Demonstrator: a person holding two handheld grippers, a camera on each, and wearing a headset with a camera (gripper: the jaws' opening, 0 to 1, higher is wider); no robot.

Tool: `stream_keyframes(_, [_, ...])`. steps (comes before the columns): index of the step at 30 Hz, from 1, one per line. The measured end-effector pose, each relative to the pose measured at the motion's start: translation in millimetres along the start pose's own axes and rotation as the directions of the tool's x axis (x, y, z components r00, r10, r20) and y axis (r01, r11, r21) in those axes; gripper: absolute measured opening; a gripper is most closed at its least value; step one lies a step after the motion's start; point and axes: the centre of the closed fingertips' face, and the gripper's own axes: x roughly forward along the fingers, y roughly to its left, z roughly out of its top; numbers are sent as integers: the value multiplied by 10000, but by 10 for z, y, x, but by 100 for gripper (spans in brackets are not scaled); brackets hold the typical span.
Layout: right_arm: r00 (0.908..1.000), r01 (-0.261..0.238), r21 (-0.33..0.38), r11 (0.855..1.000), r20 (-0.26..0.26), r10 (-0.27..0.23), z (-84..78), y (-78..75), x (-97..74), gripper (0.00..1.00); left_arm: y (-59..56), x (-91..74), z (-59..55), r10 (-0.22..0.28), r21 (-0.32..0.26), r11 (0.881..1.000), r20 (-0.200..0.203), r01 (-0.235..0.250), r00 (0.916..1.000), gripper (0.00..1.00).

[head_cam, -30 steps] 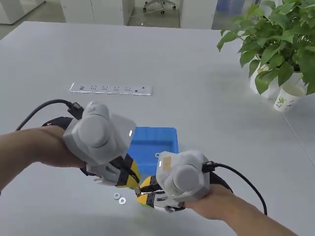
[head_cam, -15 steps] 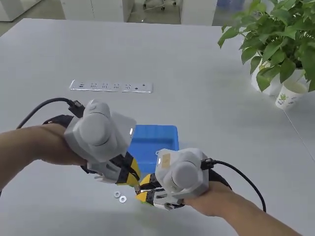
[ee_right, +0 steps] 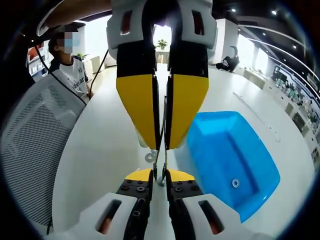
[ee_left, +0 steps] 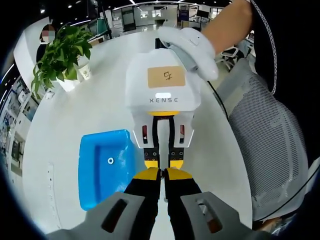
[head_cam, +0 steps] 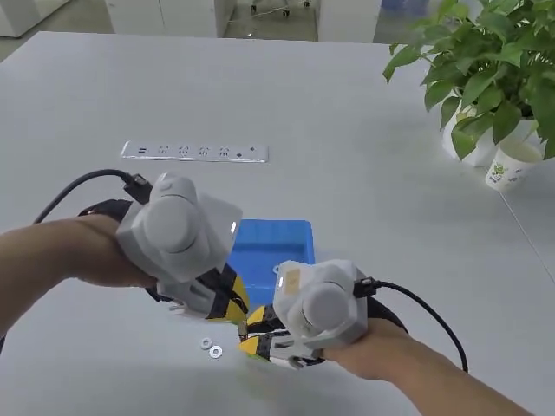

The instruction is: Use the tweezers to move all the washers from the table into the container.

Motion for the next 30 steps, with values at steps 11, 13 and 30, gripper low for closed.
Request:
stream_keyframes(11, [10000, 3, 264, 9997, 49, -4, -14, 5, -14, 11, -8, 24, 41, -93, -15, 10000, 109, 93, 9999, 6])
stream_keyframes(13, [10000, -9, 261, 9997, 52, 7, -12, 6, -14, 11, -8, 23, 41, -94, -26, 10000, 112, 94, 9999, 6])
stream_keyframes(30, [10000, -77, 175, 9998, -43, 78, -10, 12, -21, 11, -12, 17, 38, -122, 24, 9999, 37, 122, 9999, 6])
